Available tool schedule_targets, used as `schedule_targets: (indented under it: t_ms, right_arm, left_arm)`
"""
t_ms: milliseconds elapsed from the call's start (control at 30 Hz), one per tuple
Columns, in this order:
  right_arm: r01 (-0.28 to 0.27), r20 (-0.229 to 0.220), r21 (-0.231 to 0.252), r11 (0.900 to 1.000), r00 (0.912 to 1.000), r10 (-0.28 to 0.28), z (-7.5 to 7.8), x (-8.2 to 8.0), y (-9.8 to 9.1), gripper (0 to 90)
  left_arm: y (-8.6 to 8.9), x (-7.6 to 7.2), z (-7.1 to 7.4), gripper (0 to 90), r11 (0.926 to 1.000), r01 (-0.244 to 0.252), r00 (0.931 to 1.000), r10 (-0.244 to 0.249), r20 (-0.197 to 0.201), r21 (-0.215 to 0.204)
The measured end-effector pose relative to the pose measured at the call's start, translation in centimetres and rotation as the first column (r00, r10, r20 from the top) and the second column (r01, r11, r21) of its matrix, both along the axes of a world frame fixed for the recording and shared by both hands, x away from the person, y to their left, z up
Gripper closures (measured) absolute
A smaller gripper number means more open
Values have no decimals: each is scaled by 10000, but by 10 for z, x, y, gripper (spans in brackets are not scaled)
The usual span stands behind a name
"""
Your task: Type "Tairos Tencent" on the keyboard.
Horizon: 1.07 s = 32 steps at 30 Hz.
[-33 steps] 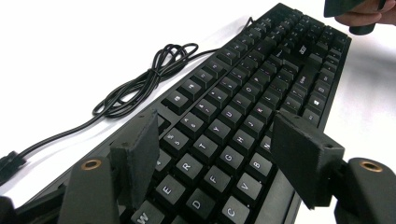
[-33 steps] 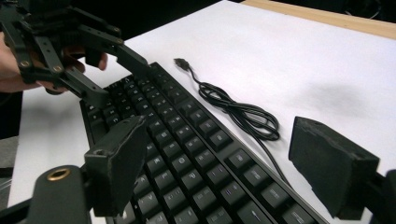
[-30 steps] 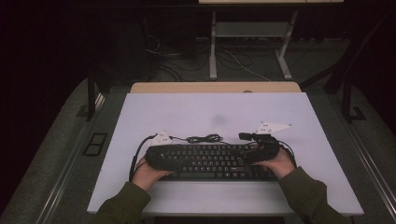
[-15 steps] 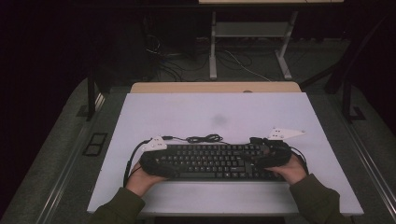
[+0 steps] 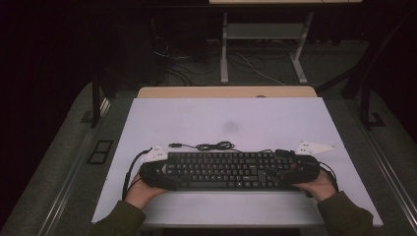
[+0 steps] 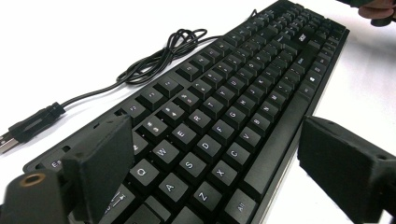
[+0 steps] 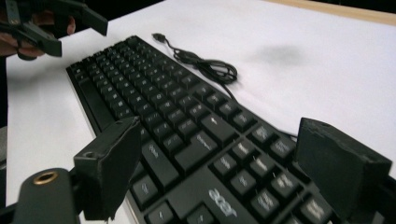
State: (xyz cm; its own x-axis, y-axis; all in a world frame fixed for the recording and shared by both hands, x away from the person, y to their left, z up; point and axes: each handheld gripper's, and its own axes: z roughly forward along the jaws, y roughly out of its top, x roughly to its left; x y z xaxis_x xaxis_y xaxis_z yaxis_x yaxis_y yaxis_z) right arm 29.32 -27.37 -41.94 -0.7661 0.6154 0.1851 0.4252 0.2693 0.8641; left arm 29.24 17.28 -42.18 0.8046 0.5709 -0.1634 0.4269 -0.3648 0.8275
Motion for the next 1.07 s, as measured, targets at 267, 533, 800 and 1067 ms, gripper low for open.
schedule_targets:
  t_ms: [267, 533, 800, 1067]
  right_arm:
    - [192, -38, -96, 9998, 9998, -193, -6, -9, -15, 144]
    - [268, -169, -196, 9994, 9995, -272, -12, -16, -25, 144]
    - [361, -260, -326, 9988, 9990, -370, -17, -18, -31, 144]
    - [392, -230, -308, 9988, 9989, -399, -17, -18, -31, 144]
  left_arm:
    - [0, 0, 0, 26, 10000, -15, 10000, 16, 51, -39]
    - [-1, 0, 1, 0, 10000, 11, 10000, -11, 73, -16]
    - [0, 1, 1, 0, 9998, -89, 10000, 89, 0, 193]
    - [-1, 1, 0, 0, 9997, -56, 10000, 55, 22, 219]
